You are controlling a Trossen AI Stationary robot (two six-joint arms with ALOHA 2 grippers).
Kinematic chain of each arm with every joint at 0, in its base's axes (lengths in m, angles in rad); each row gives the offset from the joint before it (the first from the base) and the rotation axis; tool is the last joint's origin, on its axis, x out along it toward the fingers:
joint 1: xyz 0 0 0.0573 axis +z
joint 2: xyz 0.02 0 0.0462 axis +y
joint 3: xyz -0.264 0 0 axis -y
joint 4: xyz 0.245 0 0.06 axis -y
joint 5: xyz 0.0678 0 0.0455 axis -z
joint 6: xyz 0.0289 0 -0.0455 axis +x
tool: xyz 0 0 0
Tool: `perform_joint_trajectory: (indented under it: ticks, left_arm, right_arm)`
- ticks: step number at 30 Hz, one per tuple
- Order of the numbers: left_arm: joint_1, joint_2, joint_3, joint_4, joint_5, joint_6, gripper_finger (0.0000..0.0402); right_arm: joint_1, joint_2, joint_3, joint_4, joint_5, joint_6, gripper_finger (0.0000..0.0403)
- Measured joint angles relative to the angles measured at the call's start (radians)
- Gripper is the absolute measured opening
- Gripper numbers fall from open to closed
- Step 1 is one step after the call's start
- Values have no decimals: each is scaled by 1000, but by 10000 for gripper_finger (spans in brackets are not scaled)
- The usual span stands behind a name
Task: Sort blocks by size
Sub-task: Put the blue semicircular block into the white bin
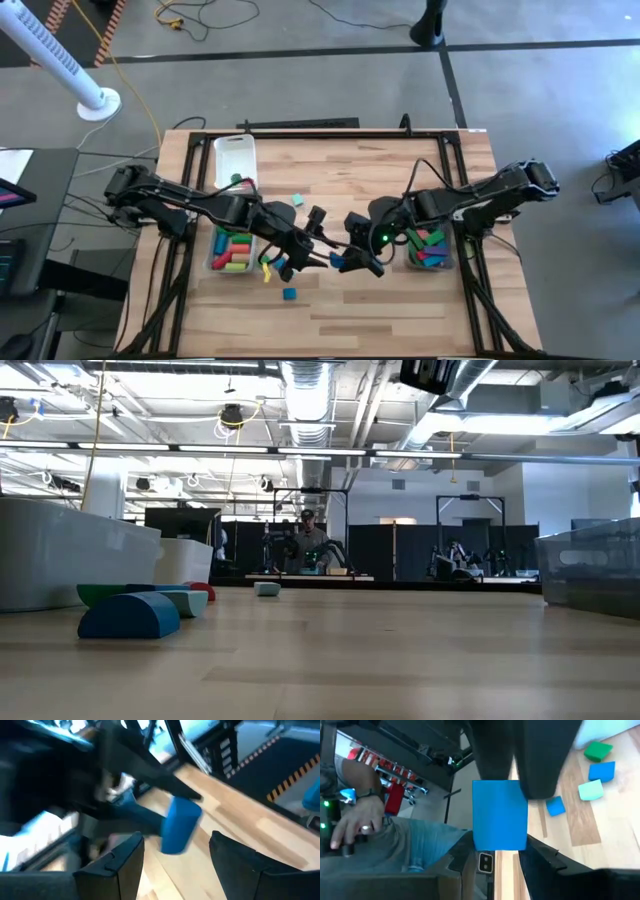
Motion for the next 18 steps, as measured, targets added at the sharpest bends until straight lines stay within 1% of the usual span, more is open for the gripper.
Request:
perform_joint_trajectory:
  ticks: [2,4,11,13,18]
  left_arm:
    - [-6,9,-3,-13,-6,1,215]
    - [-7,20,-3,29,-15,1,215]
    - [-9,27,-3,67,-21,5,212]
    - [-8,28,-3,69,-22,5,204]
    - [-8,27,-3,83,-27,6,168]
  right_arm:
    - [-13,0,0,3,-4,0,151]
    - [-22,0,0,3,-14,0,151]
    - [-44,0,0,15,-25,0,151]
    - [-51,0,0,25,-25,-1,151]
    - [-62,1,0,36,-26,0,151]
